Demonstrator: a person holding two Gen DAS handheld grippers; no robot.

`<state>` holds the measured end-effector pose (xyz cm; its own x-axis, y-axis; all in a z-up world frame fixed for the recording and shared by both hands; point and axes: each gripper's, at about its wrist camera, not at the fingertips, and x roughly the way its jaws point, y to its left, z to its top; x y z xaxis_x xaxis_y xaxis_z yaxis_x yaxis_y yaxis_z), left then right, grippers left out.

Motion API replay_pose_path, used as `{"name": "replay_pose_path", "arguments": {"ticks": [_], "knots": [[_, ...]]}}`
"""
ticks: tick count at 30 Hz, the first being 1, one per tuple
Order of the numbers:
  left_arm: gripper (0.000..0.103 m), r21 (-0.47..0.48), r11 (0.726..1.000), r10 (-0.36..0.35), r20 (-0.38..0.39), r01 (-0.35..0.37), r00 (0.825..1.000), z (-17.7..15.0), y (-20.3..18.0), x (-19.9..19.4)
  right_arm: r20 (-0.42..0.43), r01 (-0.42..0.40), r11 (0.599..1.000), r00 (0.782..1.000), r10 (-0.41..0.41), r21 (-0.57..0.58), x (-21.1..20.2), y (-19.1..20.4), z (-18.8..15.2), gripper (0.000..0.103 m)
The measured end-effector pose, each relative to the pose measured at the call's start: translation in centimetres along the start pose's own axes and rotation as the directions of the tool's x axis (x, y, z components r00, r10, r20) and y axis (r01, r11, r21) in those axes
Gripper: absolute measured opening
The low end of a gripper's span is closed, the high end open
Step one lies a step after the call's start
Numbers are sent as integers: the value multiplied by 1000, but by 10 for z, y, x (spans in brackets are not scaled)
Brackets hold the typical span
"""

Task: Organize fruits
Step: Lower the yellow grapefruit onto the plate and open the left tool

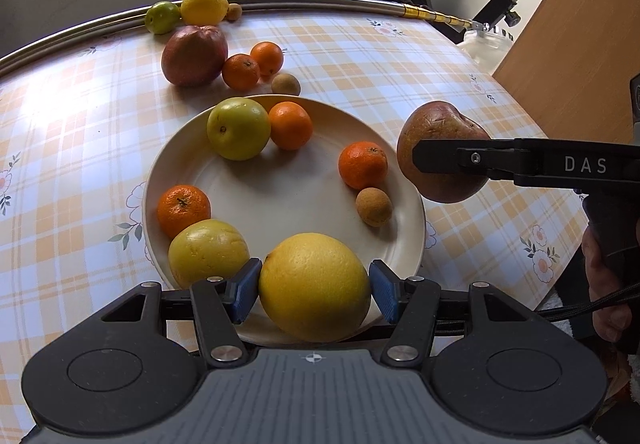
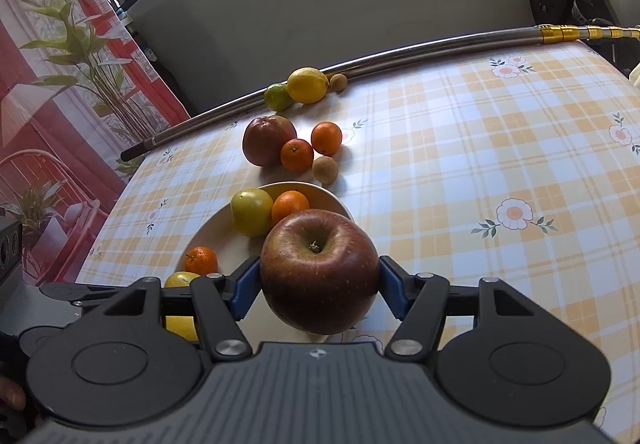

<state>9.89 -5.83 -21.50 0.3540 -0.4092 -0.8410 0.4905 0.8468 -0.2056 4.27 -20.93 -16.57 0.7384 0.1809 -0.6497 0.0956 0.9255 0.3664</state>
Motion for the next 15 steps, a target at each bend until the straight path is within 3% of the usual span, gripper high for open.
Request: {"name": "replay_pose_path", "arguments": {"ticks": [9,15], "knots": [[63,-27,1000,3,20,-3,1000,-4,1,-5,-19,-24,1000,1000,24,-3,-1,4,-6,64],[63,-46,999,-4,83,8,997,-7,3,-23,-30,-18,1000,999,18,-11,-1,8,-10,64]]}}
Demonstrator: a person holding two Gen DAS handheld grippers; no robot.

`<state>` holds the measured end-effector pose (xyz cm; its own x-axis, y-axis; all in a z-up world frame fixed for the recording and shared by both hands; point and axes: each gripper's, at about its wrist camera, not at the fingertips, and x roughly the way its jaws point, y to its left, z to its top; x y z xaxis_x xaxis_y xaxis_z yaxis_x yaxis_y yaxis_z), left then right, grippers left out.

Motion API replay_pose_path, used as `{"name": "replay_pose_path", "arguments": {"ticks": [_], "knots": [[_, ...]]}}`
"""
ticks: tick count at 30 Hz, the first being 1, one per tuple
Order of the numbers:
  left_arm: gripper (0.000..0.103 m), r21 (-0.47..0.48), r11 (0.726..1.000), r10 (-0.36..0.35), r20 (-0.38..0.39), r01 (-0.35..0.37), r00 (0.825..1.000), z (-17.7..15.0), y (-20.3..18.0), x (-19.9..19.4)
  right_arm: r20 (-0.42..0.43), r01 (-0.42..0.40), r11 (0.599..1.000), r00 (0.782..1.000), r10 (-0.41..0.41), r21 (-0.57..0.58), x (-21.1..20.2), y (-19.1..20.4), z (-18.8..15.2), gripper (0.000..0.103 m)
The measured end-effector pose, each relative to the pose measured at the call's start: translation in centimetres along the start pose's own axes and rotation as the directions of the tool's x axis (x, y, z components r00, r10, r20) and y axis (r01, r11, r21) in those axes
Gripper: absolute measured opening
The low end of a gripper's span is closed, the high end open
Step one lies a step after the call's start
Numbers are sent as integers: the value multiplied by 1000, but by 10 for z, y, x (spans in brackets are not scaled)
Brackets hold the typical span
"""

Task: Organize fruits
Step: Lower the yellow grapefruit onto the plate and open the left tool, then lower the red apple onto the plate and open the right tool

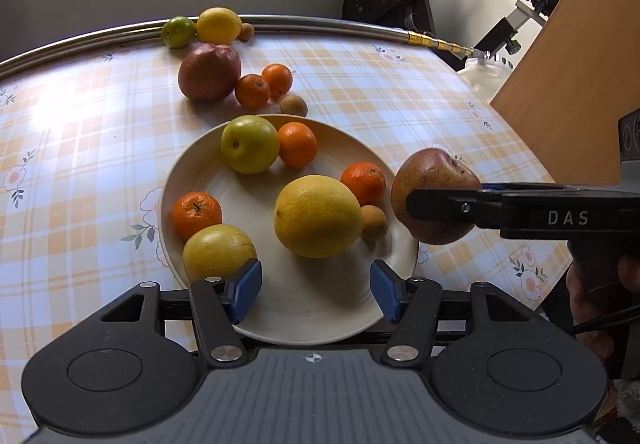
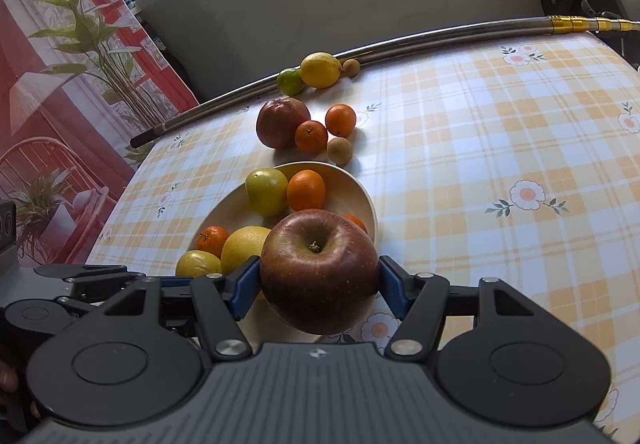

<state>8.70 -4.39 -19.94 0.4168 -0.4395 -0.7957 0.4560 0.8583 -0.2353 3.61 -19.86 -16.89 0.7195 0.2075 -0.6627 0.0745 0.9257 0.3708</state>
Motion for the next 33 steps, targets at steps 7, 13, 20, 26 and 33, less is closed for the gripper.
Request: {"name": "replay_pose_path", "arguments": {"ticks": [7,13,20,26,33], "knots": [[66,-32,999,14,116,-10,993,3,7,-30,-26,-3,1000,1000,2,-10,2,9,-6,64],[69,-17,995,98,197,-97,975,3,10,-47,-48,-13,999,999,12,-34,9,22,-9,64],[72,-79,983,179,242,-165,953,-6,27,-63,-73,-13,1000,997,11,-26,21,30,-14,64],[73,-153,972,213,261,-177,941,-13,41,-75,-77,-6,1000,997,4,-22,29,34,-12,64],[73,-172,969,221,263,-180,939,-17,43,-77,-86,14,1000,996,-16,-25,36,35,-15,65]]}}
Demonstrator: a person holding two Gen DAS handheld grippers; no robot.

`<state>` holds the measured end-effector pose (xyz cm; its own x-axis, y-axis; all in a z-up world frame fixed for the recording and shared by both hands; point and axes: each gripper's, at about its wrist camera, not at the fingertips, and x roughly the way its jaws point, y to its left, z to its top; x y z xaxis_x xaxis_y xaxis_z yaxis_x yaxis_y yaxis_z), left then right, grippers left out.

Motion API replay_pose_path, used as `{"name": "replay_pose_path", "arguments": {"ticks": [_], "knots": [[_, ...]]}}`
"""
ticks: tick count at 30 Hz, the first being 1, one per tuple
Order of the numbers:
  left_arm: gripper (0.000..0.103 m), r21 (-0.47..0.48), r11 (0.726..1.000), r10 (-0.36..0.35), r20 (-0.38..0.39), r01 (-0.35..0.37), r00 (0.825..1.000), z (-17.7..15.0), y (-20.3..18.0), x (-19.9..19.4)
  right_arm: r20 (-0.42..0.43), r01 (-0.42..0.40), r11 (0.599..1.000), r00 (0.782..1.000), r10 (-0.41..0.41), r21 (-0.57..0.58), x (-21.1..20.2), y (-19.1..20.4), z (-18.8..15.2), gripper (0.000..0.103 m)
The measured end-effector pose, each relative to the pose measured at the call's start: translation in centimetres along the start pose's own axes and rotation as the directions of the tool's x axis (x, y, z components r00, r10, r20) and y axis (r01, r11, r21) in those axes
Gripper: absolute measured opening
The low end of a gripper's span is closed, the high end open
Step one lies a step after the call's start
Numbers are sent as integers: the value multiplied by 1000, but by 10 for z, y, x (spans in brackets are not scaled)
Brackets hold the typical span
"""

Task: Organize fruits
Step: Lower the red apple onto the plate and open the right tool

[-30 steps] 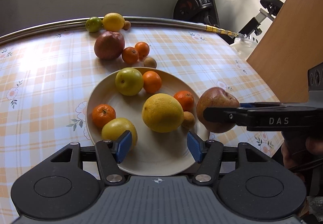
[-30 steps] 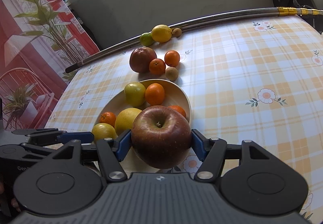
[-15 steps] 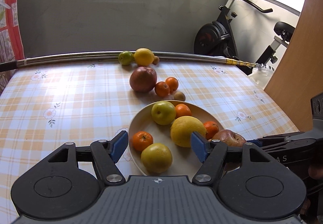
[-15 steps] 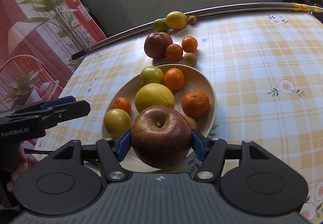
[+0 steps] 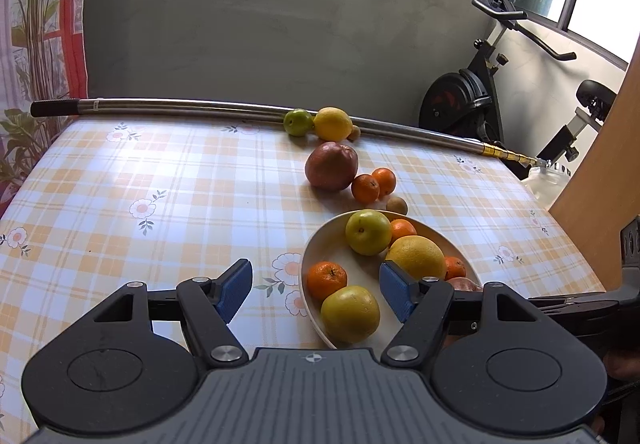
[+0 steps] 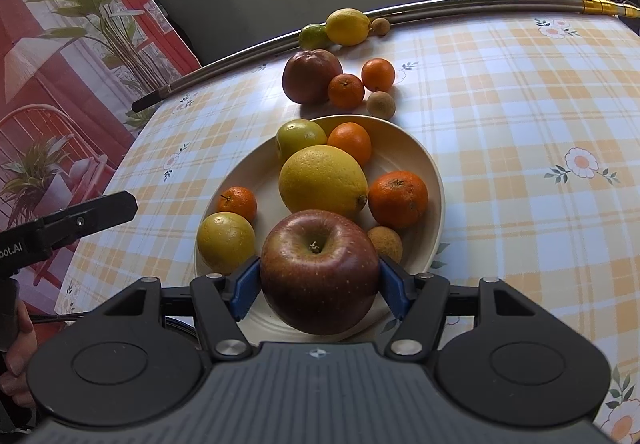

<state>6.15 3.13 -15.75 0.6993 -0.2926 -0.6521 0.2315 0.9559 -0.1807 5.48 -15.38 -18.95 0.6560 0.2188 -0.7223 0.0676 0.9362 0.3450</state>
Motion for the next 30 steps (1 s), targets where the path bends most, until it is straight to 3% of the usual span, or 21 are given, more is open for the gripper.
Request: {"name": "replay_pose_path", "arguments": {"ticks": [30], "knots": [[73,-23,1000,5,-50,-6,999,-5,0,7,31,-19,999,999,18,35,-11,-2,-1,66]]}}
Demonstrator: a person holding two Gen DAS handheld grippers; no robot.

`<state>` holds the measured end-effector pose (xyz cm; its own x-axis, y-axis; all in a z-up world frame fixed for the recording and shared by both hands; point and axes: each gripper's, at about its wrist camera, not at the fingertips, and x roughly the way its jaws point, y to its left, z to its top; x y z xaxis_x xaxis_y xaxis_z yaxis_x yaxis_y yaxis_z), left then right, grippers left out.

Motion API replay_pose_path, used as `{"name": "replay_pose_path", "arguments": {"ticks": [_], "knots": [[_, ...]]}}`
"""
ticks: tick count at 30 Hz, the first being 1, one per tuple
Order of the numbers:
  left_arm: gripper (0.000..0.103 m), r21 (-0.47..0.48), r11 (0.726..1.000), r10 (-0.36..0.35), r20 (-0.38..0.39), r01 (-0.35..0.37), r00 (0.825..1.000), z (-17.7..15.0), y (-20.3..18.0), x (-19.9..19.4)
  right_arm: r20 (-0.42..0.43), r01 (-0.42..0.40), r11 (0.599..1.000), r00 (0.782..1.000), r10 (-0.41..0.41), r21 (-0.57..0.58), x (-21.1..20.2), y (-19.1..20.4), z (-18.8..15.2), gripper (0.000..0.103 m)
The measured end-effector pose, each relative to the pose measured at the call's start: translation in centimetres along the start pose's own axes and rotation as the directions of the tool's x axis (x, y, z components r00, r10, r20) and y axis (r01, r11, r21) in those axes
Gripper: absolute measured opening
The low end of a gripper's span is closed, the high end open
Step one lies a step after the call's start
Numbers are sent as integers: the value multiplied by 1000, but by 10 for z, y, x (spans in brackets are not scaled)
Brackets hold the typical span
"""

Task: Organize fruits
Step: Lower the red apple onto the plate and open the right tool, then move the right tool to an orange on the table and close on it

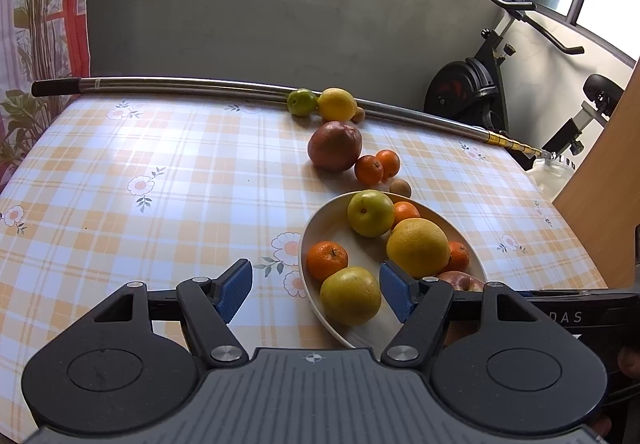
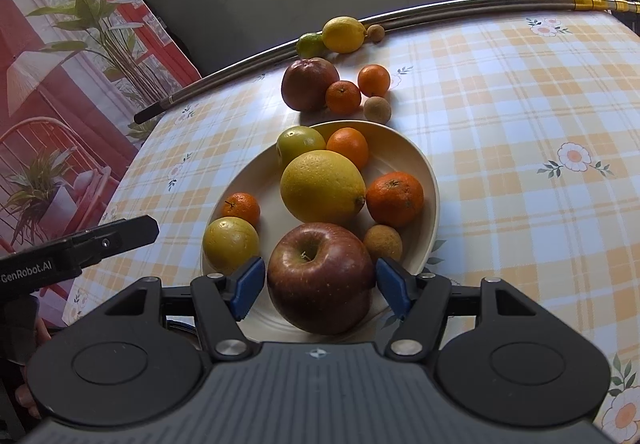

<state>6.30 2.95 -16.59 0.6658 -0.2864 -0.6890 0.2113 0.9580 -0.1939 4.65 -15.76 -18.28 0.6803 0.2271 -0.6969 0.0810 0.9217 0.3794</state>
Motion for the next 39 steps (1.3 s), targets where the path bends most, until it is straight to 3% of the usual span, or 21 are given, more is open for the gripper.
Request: {"name": "replay_pose_path", "arguments": {"ticks": [19,32,34,39], "knots": [[73,-58,998,-3,-2,3,1000,6,10,-1,89,7,1000,996,-5,-17,-25,-8,15,66],[73,-110,993,42,28,-39,999,44,34,6,142,85,992,987,-71,-92,-22,-31,52,64],[73,-111,993,43,30,-40,999,51,35,11,144,87,990,987,-70,-112,-17,-35,60,58],[73,-108,993,56,30,-52,998,66,33,26,141,72,983,989,-48,-171,3,-42,80,55]]}}
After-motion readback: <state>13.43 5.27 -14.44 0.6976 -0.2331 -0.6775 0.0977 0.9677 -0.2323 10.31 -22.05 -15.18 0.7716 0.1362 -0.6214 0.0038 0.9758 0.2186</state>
